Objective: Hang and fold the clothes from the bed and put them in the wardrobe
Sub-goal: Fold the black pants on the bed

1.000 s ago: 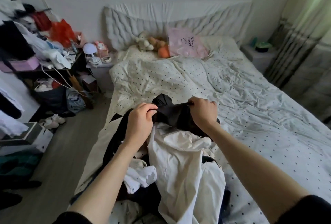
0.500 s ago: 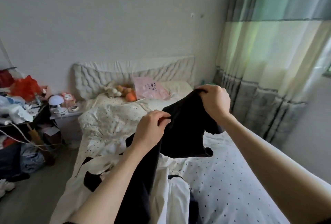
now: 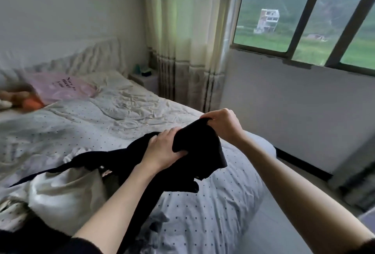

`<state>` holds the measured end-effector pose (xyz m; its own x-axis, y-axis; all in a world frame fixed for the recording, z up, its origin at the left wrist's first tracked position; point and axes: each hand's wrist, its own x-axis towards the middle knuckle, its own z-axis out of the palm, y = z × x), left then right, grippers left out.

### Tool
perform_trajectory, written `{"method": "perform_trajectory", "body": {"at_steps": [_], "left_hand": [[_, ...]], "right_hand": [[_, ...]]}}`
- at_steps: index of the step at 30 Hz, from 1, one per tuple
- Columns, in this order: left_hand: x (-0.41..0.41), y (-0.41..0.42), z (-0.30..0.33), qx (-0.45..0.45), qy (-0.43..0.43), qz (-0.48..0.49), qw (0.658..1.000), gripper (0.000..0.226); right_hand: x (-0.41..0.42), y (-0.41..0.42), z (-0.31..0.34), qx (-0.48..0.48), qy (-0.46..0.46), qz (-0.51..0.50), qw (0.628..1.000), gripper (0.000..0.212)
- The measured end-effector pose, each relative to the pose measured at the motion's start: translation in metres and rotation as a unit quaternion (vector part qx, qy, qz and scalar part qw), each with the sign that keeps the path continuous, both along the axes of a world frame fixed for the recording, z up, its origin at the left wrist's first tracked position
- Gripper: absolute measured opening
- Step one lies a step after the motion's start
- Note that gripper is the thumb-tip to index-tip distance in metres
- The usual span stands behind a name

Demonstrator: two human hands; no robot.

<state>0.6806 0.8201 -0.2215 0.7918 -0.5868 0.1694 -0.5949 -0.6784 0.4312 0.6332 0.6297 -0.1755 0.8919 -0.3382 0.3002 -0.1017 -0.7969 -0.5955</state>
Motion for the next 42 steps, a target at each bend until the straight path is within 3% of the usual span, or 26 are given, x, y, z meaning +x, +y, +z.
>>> {"method": "perform_trajectory", "body": {"at_steps": [4,9,14,18,23,28,35,38,42], "left_hand": [[-0.014,-0.051,0.004,0.009,-0.033,0.005,0.999,0.036],[-0.005,-0.125,0.0,0.047,-0.008,0.002,0.999,0.034],[0.018,-0.197,0.003,-0.002,-0.047,0.054,0.997,0.022],[0.055,-0.223,0.01,-0.053,-0.092,0.111,0.988,0.019],[0.105,-0.247,-0.001,-0.047,-0.09,0.14,0.985,0.023],[0.166,-0.282,-0.022,-0.058,-0.071,0.177,0.98,0.023],[0.266,-0.346,-0.029,-0.087,-0.107,0.232,0.963,0.015],[0.275,-0.386,-0.06,-0.011,-0.077,0.191,0.978,0.014],[0.241,-0.442,-0.143,0.158,0.084,0.065,0.982,0.015]], "right_hand": [[-0.017,-0.054,-0.006,-0.003,0.001,-0.04,0.999,0.026],[-0.006,-0.128,-0.014,-0.027,0.02,-0.06,0.998,0.027],[0.021,-0.198,-0.004,-0.014,-0.002,-0.084,0.996,0.027],[0.063,-0.225,0.01,-0.076,-0.003,-0.05,0.996,0.027],[0.125,-0.252,0.005,-0.147,0.042,-0.014,0.988,0.028],[0.205,-0.284,-0.015,-0.118,0.079,0.014,0.99,0.03],[0.314,-0.341,-0.03,-0.036,0.007,0.044,0.998,0.032],[0.324,-0.38,-0.066,-0.031,0.034,0.038,0.998,0.032],[0.286,-0.443,-0.163,-0.076,0.201,0.058,0.975,0.029]]}}
